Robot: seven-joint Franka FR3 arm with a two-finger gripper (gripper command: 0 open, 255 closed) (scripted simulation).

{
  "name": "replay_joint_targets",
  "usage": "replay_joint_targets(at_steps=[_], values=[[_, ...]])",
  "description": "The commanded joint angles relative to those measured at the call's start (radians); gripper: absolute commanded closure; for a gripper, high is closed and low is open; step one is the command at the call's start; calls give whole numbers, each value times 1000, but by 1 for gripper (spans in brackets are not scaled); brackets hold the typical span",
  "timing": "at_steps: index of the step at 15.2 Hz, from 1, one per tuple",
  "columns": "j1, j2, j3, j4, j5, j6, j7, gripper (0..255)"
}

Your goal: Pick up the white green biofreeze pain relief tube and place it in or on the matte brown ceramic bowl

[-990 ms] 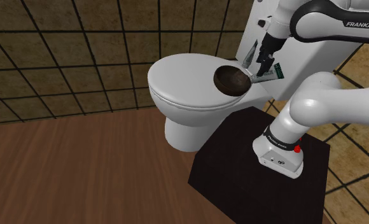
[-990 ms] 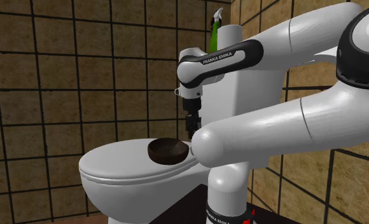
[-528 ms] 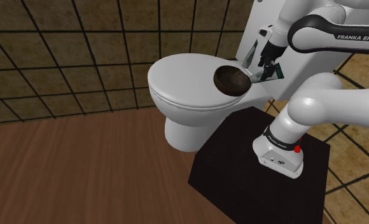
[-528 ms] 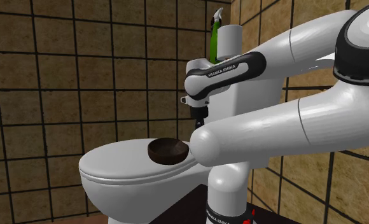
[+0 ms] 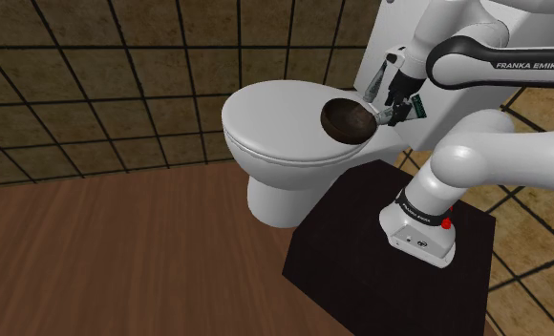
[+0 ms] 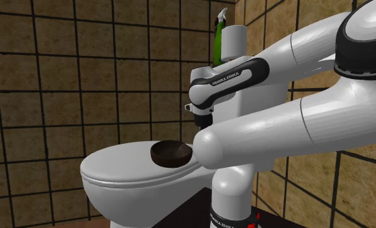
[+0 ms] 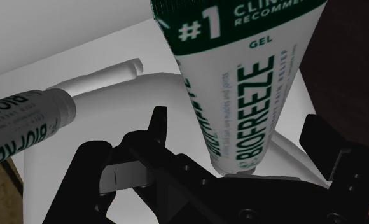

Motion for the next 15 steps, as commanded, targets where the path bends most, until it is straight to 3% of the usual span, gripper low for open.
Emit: replay_joint_targets(at_steps=[1,3,4,15], values=[[0,0,-1,0,-1,1,0,0],[0,0,0,0,0,1,0,0],[0,0,0,0,0,1,0,255],[9,-10,15,22,19,-30,-5,255]])
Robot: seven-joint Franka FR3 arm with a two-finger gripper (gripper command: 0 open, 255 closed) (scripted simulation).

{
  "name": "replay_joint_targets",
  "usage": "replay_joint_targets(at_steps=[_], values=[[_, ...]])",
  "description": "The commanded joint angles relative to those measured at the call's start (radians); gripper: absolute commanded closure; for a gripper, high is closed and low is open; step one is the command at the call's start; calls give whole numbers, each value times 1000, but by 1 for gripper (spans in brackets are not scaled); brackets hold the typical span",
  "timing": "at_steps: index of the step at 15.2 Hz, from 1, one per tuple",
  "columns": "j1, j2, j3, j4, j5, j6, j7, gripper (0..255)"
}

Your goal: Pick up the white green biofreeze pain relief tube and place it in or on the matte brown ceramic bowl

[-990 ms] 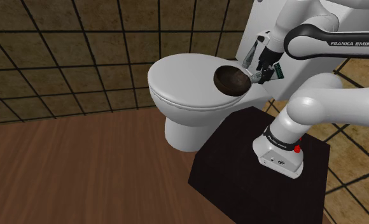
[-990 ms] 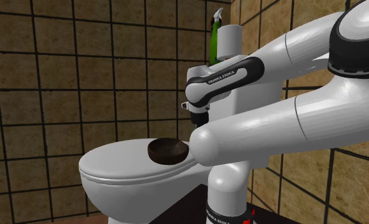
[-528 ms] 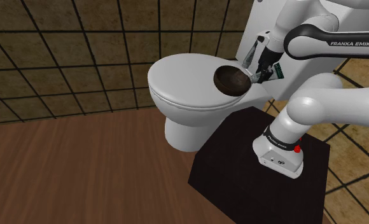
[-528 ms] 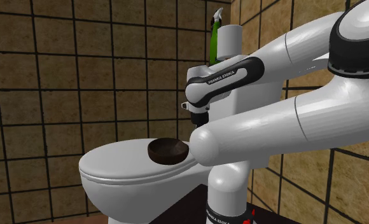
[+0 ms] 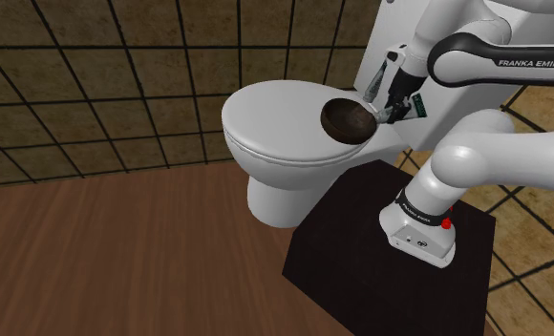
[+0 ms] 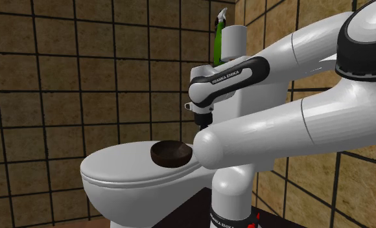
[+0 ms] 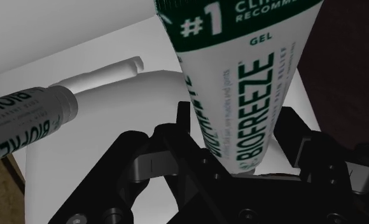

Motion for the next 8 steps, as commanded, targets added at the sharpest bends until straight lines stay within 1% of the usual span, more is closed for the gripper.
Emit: replay_joint_targets(at_steps=[1,8], values=[[7,-6,13,23,14,-26,-4,255],[34,-18,64,107,73,-118,-21,255]])
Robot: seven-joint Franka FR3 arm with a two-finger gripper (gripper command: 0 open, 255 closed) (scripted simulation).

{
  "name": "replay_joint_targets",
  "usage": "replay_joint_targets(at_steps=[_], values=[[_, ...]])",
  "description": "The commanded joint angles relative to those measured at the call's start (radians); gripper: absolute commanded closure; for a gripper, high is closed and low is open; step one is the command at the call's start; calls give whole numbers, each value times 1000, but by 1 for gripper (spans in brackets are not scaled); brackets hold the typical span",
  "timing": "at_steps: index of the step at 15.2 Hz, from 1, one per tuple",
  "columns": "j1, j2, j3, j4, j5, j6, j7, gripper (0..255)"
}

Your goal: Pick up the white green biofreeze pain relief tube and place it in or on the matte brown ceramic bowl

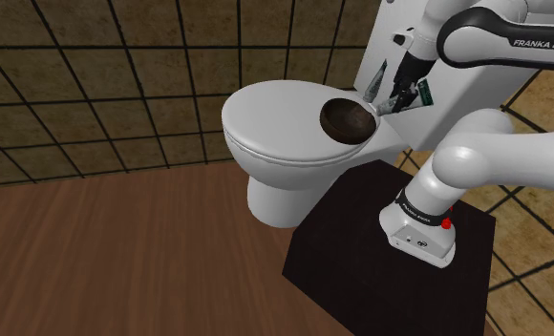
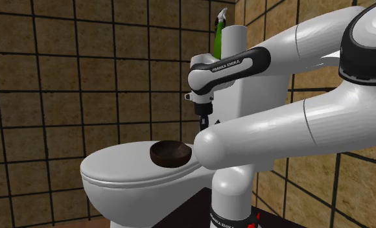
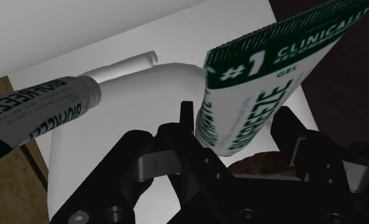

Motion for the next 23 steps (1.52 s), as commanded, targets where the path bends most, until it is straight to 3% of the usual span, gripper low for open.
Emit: replay_joint_targets(at_steps=[1,16,23], values=[[7,-4,14,27,16,-30,-6,255],[51,33,93,234,101,-195,-35,255],[139,173,215,262,212,-122,116,255]])
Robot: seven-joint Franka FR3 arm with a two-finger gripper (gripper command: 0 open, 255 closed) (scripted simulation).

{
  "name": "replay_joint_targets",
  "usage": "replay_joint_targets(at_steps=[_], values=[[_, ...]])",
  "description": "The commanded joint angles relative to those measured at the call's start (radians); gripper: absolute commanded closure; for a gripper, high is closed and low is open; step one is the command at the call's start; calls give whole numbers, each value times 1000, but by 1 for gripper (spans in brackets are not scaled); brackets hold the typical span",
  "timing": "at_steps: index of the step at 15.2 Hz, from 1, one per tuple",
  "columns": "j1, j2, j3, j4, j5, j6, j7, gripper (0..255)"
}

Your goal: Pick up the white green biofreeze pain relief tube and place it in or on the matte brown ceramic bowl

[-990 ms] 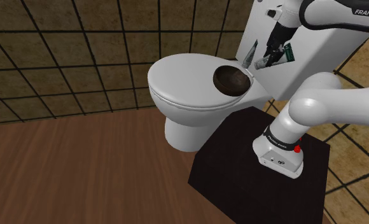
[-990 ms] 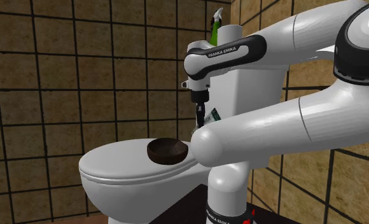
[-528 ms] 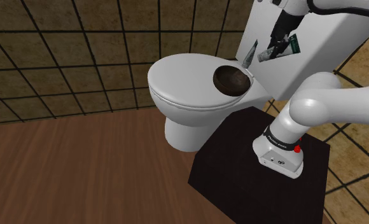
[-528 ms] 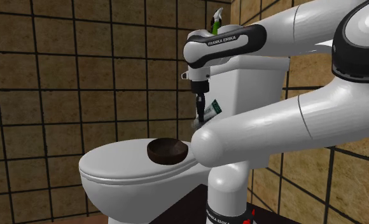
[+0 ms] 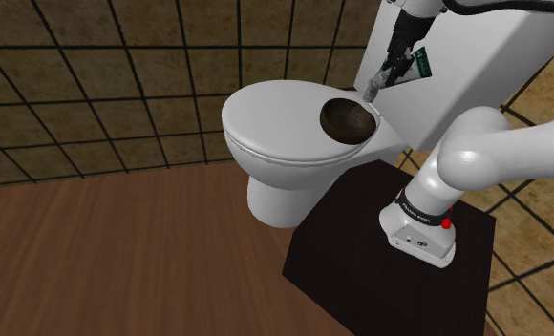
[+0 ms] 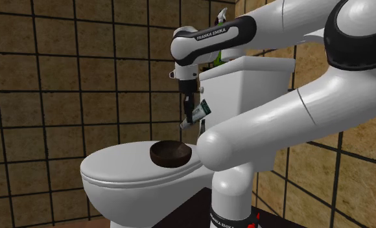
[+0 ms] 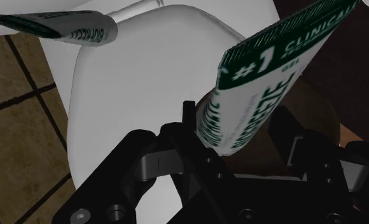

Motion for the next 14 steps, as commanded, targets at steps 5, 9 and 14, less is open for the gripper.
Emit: replay_joint_targets(at_steps=[5,9,14], values=[[77,178,105,68,92,79,136,255],[94,235,130,56,109,140,180,255],[91,240,124,-8,99,208,193,255]])
